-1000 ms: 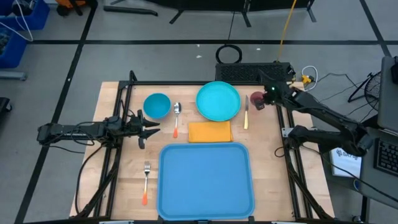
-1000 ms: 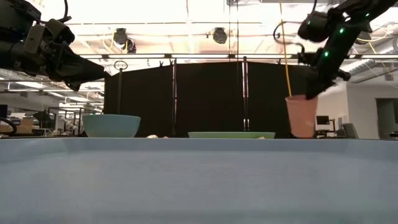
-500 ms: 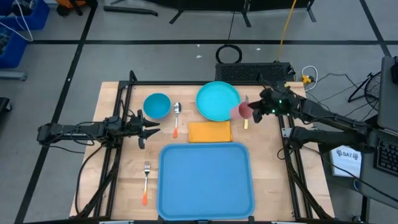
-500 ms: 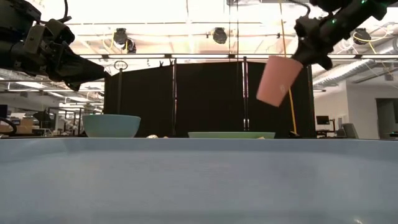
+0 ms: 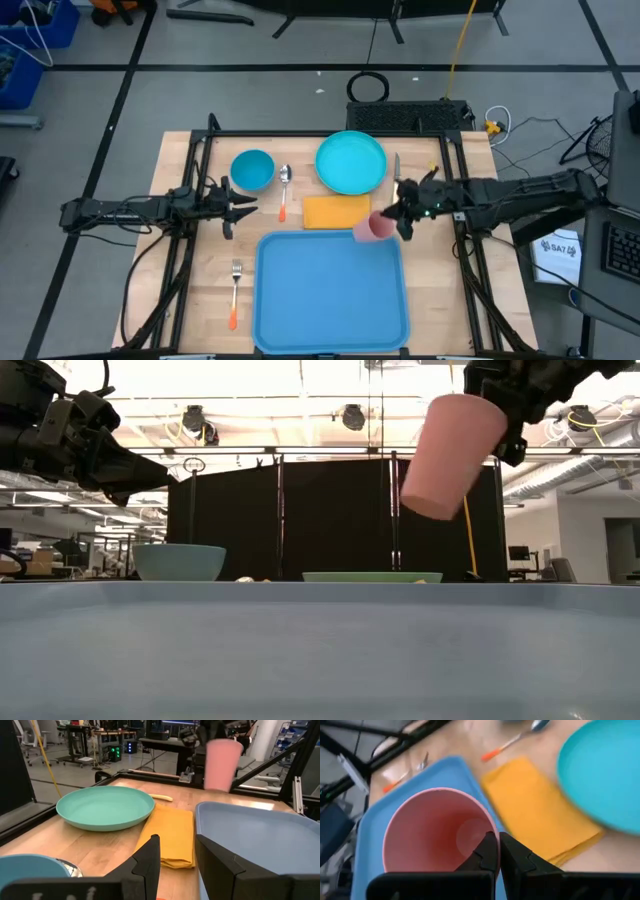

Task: Set up tray
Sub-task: Put the pink cup on the top right of the blue serving tray, then put the light green plate on the left of the blue serving tray

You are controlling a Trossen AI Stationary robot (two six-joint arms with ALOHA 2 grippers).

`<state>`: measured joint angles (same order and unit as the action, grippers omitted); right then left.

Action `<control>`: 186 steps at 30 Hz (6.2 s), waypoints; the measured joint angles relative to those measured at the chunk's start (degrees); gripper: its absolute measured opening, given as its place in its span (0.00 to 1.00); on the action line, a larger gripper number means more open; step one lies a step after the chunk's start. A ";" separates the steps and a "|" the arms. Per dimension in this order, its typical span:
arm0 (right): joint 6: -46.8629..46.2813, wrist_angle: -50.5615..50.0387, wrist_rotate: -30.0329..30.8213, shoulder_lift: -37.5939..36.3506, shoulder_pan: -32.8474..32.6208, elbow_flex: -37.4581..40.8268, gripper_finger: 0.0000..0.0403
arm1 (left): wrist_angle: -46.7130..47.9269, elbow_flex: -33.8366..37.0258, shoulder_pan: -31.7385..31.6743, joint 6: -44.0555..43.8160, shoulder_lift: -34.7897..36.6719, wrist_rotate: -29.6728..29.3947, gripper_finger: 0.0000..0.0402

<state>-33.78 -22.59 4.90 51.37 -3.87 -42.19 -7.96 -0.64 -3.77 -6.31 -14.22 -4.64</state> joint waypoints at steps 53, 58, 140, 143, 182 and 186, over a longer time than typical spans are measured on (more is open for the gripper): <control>-8.50 -8.73 0.86 12.00 -6.37 0.00 0.18 | 0.04 0.00 0.01 0.14 -0.01 -0.44 0.32; -8.19 -5.71 0.88 12.00 -6.37 0.00 0.27 | 0.04 0.00 0.01 0.14 0.00 -0.43 0.32; 24.65 14.88 -6.41 14.75 48.35 0.11 0.35 | -4.13 -0.83 -2.79 -2.47 -0.02 -8.82 0.32; 26.20 10.35 -6.52 18.00 48.95 -3.59 0.35 | -3.74 -0.83 -3.14 -2.44 -0.02 -8.81 0.32; 22.78 1.04 -11.03 38.60 49.39 -11.13 0.35 | -1.07 -0.83 -3.34 0.62 -0.02 -6.86 0.32; 22.66 2.57 -11.11 40.89 49.12 -11.17 0.35 | -1.10 -0.85 -3.34 0.64 -0.02 -6.09 0.32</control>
<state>-11.11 -20.02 -6.22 92.26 45.25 -53.36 -9.06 -1.50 -7.11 -5.67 -14.24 -10.74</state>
